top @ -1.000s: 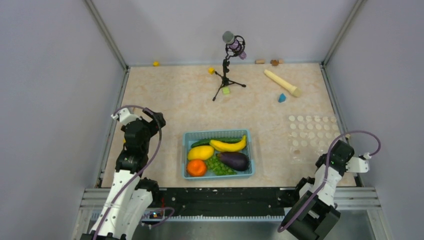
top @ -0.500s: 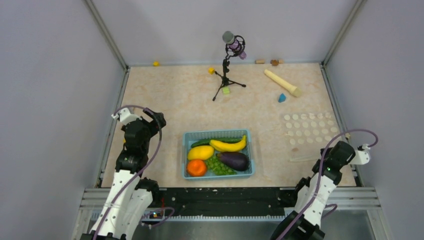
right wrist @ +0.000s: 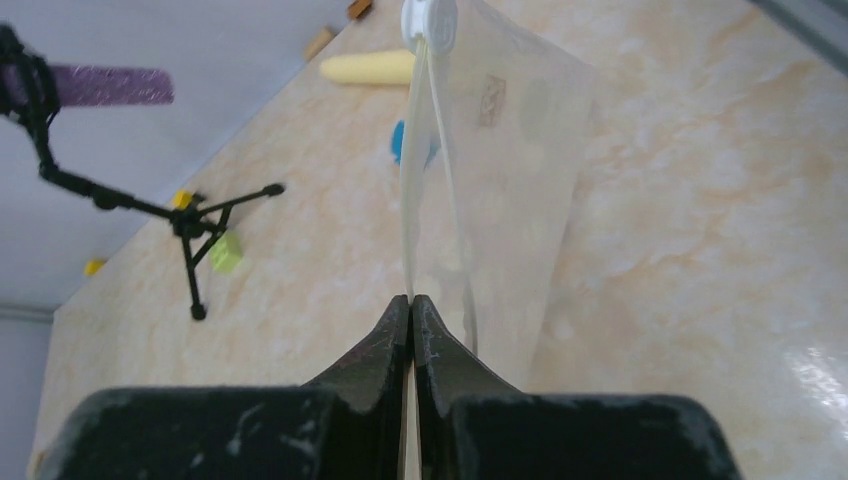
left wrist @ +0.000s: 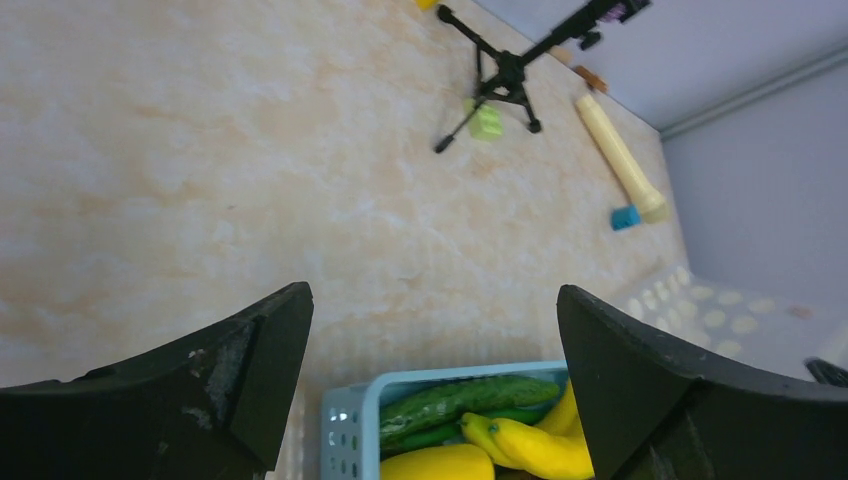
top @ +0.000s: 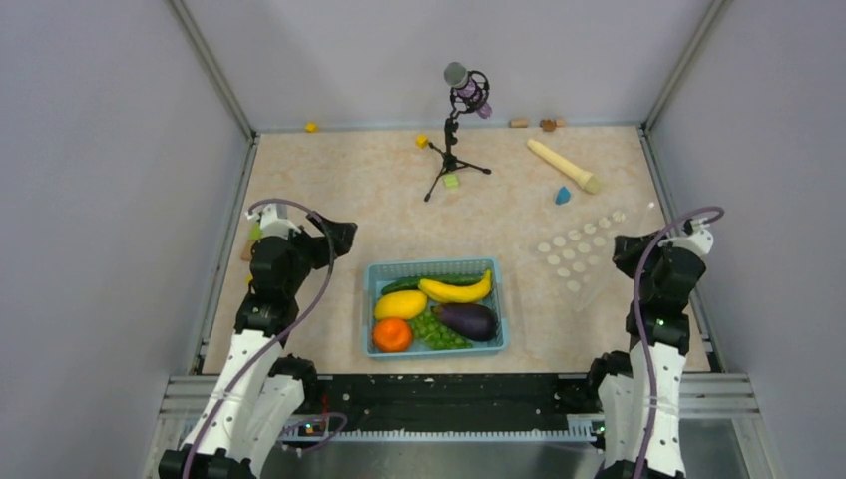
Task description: Place the food in the zip-top bag and seal the zipper
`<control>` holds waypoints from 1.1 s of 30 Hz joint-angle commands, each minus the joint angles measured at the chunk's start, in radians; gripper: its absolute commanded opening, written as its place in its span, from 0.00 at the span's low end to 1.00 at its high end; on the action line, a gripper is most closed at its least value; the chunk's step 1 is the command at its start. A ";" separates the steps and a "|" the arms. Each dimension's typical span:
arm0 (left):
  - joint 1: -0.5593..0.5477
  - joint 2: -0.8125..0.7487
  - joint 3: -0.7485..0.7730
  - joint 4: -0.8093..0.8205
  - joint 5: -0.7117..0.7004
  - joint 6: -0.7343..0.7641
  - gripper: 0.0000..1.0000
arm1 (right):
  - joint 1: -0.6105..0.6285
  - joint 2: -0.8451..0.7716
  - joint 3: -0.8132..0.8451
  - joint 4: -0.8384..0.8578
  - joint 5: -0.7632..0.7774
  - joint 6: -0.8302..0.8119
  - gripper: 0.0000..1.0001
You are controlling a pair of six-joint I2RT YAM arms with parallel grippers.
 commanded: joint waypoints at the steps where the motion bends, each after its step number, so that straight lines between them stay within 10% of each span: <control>1: 0.001 0.047 -0.024 0.227 0.285 -0.057 0.97 | 0.125 0.026 0.070 0.005 -0.099 -0.005 0.00; 18: -0.502 0.421 0.191 0.356 0.282 0.089 0.97 | 0.995 0.358 0.163 0.262 0.421 0.123 0.00; 33: -0.648 0.752 0.269 0.609 0.289 -0.018 0.89 | 1.077 0.414 0.160 0.397 0.476 0.226 0.00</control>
